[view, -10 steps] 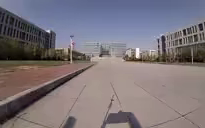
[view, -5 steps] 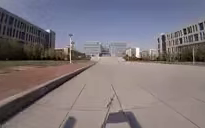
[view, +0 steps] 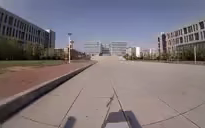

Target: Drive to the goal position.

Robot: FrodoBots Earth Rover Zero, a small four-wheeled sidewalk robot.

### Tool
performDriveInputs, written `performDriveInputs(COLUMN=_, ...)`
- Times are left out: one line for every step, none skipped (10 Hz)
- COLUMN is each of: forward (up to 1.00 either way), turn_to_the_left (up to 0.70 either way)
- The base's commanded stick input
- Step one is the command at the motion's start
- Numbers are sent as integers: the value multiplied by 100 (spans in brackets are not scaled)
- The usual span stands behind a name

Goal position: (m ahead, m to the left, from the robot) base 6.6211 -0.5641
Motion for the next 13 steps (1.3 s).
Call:
performDriveInputs(forward=70, turn_to_the_left=0)
performDriveInputs(forward=70, turn_to_the_left=0)
performDriveInputs(forward=70, turn_to_the_left=0)
performDriveInputs(forward=70, turn_to_the_left=0)
performDriveInputs(forward=70, turn_to_the_left=0)
performDriveInputs(forward=70, turn_to_the_left=0)
performDriveInputs(forward=70, turn_to_the_left=0)
performDriveInputs(forward=70, turn_to_the_left=0)
performDriveInputs(forward=70, turn_to_the_left=0)
performDriveInputs(forward=70, turn_to_the_left=0)
performDriveInputs(forward=70, turn_to_the_left=0)
performDriveInputs(forward=70, turn_to_the_left=0)
performDriveInputs(forward=70, turn_to_the_left=0)
